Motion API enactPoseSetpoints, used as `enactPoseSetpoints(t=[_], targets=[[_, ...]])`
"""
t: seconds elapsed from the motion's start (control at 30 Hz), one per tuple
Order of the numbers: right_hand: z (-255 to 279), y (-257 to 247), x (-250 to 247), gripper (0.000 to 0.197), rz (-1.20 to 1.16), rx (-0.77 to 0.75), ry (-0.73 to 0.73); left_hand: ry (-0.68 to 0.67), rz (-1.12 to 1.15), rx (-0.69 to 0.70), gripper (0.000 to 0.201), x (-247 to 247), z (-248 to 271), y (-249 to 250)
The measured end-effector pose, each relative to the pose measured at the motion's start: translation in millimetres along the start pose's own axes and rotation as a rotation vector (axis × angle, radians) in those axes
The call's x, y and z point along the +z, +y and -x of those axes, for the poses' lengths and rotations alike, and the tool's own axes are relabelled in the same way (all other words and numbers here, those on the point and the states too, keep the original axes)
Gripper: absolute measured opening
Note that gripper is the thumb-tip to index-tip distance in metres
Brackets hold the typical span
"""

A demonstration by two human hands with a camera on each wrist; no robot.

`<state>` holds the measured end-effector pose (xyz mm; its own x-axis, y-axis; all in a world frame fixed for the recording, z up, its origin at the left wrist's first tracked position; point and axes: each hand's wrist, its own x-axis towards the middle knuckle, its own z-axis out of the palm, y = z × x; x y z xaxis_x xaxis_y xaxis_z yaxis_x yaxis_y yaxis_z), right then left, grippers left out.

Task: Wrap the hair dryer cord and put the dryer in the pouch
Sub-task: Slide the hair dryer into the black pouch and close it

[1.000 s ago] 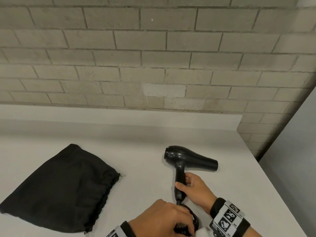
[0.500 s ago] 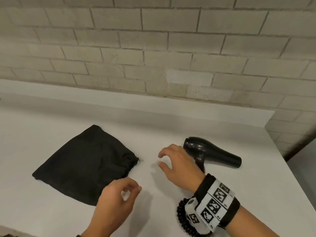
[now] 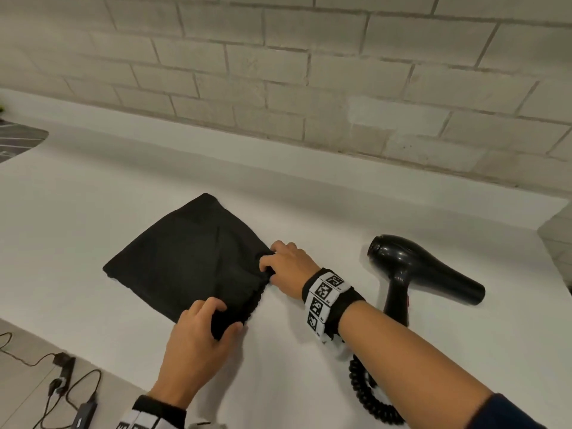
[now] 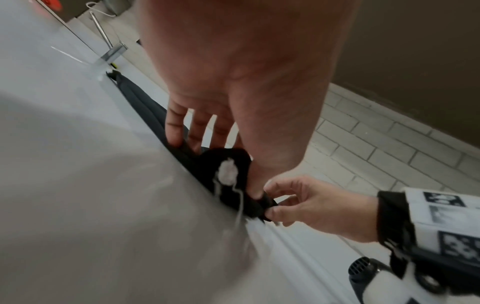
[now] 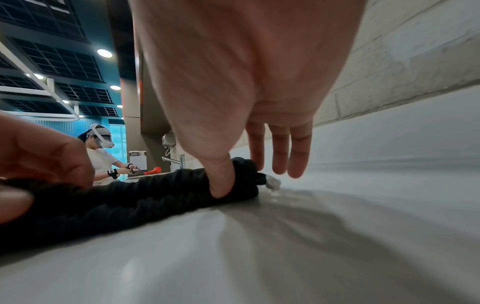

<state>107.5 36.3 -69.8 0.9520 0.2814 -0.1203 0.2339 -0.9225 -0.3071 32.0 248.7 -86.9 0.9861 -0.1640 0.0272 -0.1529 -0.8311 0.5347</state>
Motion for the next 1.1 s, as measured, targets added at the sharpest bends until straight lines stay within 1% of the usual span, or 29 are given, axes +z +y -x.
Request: enactPoseSetpoints(t=[0.07,0.1,0.2,0.27,0.3,0.37,0.43,0.5,0.53,0.6,0.73,0.83,0.9,1.0,1.07,1.1], targets=[[6.1,2.0,-1.4,0.015,-0.037,0.015,0.033,0.015,0.028,0.039,0.018,-2.3,-2.7,-0.5],[11.3,3.0,-3.8,0.013,-0.069,0.015,0.062,0.019,0.044,0.049,0.017,-4.6,-4.1,0.2],[31.7,7.5,-17.1,0.009,-0.203,-0.003,0.189,0.049,0.119,0.103,0.026,-13.0,-7.5,6.4],[47.2,10.6,-28.1,0.006,-0.281,-0.02,0.245,0.083,0.156,0.206,0.036,-21.6,-8.6,13.7],[55.3,11.8,-34.2,0.006,-0.293,-0.028,0.27,0.093,0.132,0.276,0.04,-25.6,-9.2,17.5],[72.8,14.9,-46.9,0.014,-0.258,-0.043,0.336,0.079,0.043,0.377,0.044,-30.1,-13.1,25.8],[91.1,17.0,-56.6,0.024,-0.152,-0.082,0.381,0.039,-0.021,0.361,0.043,-32.4,-17.9,39.4],[105.8,17.8,-58.5,0.029,-0.004,-0.083,0.344,0.022,-0.055,0.33,0.041,-33.0,-20.3,56.6],[111.3,17.6,-55.9,0.029,0.057,-0.044,0.32,0.013,-0.086,0.324,0.043,-32.4,-20.9,64.1],[118.2,16.4,-47.3,0.031,0.117,0.049,0.329,0.011,-0.171,0.329,0.052,-28.7,-22.4,73.9],[131.6,9.7,-38.7,0.044,0.004,0.213,0.387,-0.053,-0.188,0.312,0.08,-16.9,-24.6,87.0],[140.5,6.3,-34.6,0.058,0.03,0.325,0.412,-0.095,-0.163,0.317,0.097,-4.4,-24.5,99.9],[143.0,8.8,-28.4,0.066,0.055,0.399,0.403,-0.115,-0.163,0.301,0.098,1.3,-25.5,106.2],[148.5,19.4,-23.0,0.074,0.026,0.488,0.374,-0.141,-0.144,0.273,0.092,4.6,-29.5,108.7],[154.9,26.0,-22.2,0.076,0.01,0.508,0.352,-0.168,-0.093,0.283,0.089,7.6,-32.0,107.2],[158.5,28.9,-22.2,0.076,-0.013,0.492,0.353,-0.186,-0.056,0.302,0.089,9.5,-32.5,107.4]])
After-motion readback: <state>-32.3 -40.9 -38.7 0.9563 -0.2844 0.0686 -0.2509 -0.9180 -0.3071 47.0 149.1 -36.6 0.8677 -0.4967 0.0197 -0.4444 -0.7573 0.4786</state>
